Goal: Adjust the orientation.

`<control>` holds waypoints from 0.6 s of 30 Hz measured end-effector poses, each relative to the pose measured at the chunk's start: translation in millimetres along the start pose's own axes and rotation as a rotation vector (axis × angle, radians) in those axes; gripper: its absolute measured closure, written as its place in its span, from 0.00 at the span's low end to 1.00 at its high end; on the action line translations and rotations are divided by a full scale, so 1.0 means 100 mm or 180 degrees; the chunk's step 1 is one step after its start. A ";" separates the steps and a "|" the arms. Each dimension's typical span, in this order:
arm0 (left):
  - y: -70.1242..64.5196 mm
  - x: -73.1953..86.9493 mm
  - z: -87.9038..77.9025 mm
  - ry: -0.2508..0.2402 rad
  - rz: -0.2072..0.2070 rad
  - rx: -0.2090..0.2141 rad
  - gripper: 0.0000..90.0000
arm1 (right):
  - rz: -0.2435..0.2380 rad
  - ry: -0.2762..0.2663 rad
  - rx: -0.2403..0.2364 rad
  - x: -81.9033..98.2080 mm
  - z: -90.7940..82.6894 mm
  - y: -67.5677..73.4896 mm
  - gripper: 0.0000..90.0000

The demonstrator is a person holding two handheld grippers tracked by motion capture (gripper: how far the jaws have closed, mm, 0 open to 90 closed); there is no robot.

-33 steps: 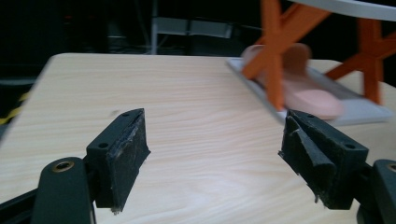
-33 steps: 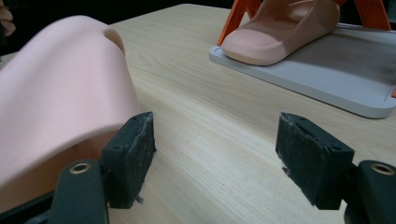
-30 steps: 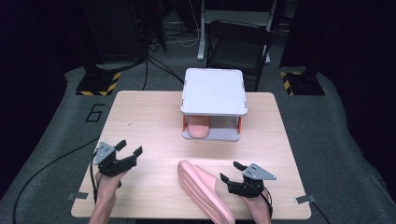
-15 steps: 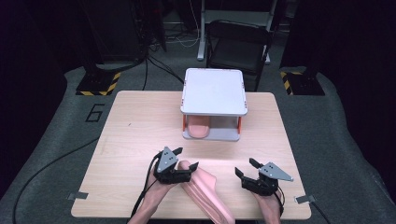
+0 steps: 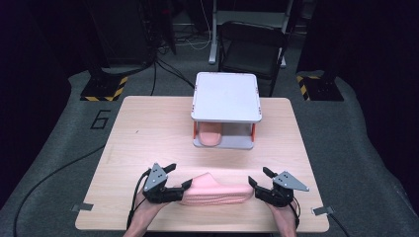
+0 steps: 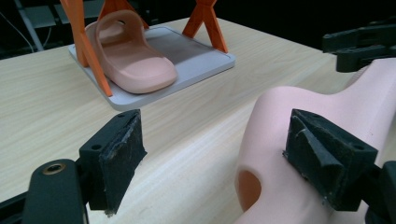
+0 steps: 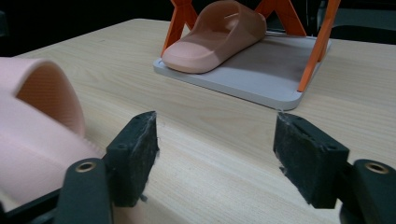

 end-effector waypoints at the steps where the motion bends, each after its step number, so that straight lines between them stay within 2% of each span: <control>1: -0.02 0.02 -0.03 -0.0034 -0.0013 0.0038 0.21 | -0.0031 0.0002 0.0044 0.00 0.00 -0.01 0.32; 2: -0.02 0.02 -0.03 -0.0034 -0.0013 0.0038 0.21 | -0.0031 0.0002 0.0044 0.00 0.00 -0.01 0.32; 3: -0.06 0.02 -0.04 -0.0031 -0.0039 0.0128 0.21 | 0.0004 -0.0016 0.0054 -0.01 -0.02 -0.03 0.32; 4: -0.06 0.02 -0.04 -0.0031 -0.0039 0.0128 0.21 | 0.0004 -0.0016 0.0054 -0.01 -0.02 -0.03 0.32; 5: -0.10 0.02 -0.05 -0.0021 -0.0070 0.0222 0.21 | 0.0042 -0.0040 0.0052 -0.01 -0.04 -0.06 0.31; 7: -0.17 0.03 -0.06 -0.0027 -0.0108 0.0315 0.21 | 0.0089 -0.0066 0.0065 -0.02 -0.07 -0.10 0.30; 8: -0.17 0.03 -0.06 -0.0027 -0.0108 0.0315 0.21 | 0.0089 -0.0066 0.0065 -0.02 -0.07 -0.10 0.30; 10: -0.23 0.04 -0.08 -0.0018 -0.0107 0.0412 0.21 | 0.0130 -0.0102 0.0094 -0.02 -0.10 -0.15 0.30; 11: -0.30 0.05 -0.10 0.0005 -0.0126 0.0508 0.21 | 0.0180 -0.0125 0.0110 -0.02 -0.12 -0.17 0.30; 14: -0.37 0.07 -0.11 0.0012 -0.0112 0.0579 0.21 | 0.0184 -0.0144 0.0114 -0.03 -0.14 -0.20 0.30; 16: -0.43 0.10 -0.12 0.0077 -0.0036 0.0591 0.21 | 0.0203 -0.0162 0.0122 -0.04 -0.16 -0.21 0.30; 17: -0.48 0.14 -0.11 0.0161 0.0106 0.0610 0.21 | 0.0203 -0.0167 0.0122 -0.04 -0.16 -0.21 0.30; 18: -0.48 0.14 -0.11 0.0161 0.0106 0.0610 0.20 | 0.0208 -0.0167 0.0118 -0.04 -0.16 -0.21 0.30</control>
Point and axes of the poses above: each handheld gripper's, and its own axes: z roughly forward along the jaws, x roughly out of its underside, y roughly to its left, the point moved 3 cm from there along z, roughly forward along the jaws, and after that the axes turned 1 degree about y, right-handed, at the moved point
